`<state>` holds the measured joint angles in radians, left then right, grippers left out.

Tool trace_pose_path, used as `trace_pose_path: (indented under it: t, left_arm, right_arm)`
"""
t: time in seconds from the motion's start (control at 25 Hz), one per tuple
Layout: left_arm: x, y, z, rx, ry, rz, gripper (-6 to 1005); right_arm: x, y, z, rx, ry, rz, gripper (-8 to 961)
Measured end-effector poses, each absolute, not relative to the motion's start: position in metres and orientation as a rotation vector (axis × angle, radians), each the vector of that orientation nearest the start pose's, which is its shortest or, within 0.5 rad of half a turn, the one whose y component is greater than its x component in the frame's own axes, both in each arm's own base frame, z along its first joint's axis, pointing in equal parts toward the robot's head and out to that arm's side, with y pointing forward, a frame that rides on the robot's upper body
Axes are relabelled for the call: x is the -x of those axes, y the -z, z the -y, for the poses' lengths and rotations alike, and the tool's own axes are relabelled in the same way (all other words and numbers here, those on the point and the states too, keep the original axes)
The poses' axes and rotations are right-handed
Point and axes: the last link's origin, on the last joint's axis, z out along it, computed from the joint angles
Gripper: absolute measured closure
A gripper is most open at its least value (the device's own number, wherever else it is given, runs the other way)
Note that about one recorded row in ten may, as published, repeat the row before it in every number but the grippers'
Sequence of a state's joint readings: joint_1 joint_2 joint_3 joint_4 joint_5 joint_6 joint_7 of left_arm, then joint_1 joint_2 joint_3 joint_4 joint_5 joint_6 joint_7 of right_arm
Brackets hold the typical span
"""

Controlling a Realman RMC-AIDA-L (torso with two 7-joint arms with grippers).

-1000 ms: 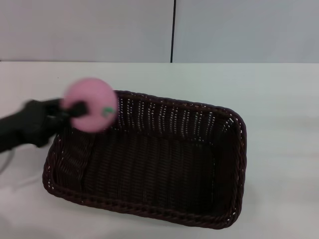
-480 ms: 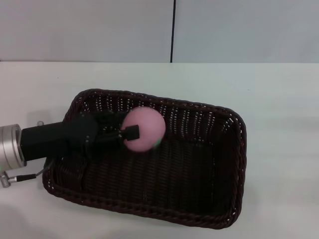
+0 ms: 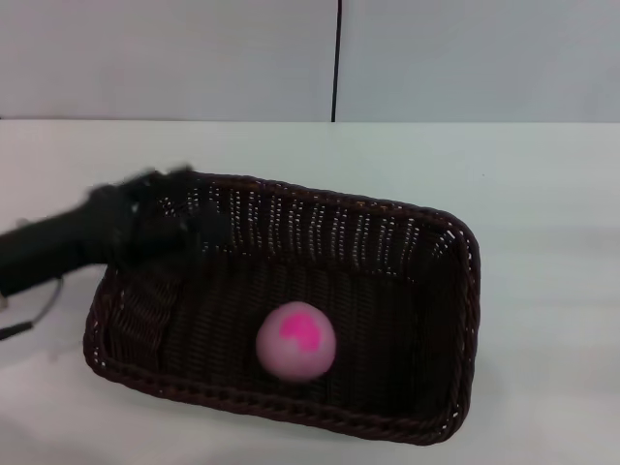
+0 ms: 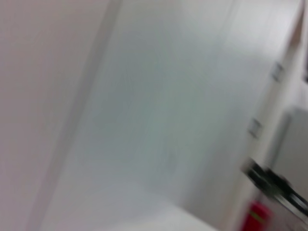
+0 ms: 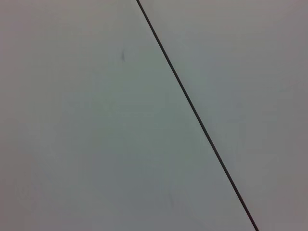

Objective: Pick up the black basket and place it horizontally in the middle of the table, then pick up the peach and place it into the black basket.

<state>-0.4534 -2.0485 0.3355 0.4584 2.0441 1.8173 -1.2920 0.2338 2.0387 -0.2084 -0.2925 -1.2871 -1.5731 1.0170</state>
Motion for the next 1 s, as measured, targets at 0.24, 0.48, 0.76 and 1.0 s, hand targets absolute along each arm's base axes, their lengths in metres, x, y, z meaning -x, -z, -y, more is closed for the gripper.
trace_pose_path:
  t: [0.24, 0.48, 0.76, 1.0]
  left_arm:
    - [0.320, -0.057, -0.261, 1.993, 1.301, 0.619, 154]
    - [0.346, -0.069, -0.237, 1.497, 1.232, 0.460, 154]
    - [0.359, -0.068, -0.221, 1.173, 0.927, 0.311, 153]
    - [0.363, -0.065, -0.221, 1.166, 0.803, 0.274, 153]
  right_arm:
    - [-0.382, -0.103, -0.247, 1.401, -1.185, -0.703, 451]
    - [-0.393, -0.112, -0.235, 1.229, -1.193, -0.704, 451]
    - [-0.403, -0.116, -0.224, 1.111, -1.166, -0.698, 451]
    - [-0.410, -0.118, -0.216, 1.033, -1.133, -0.682, 451]
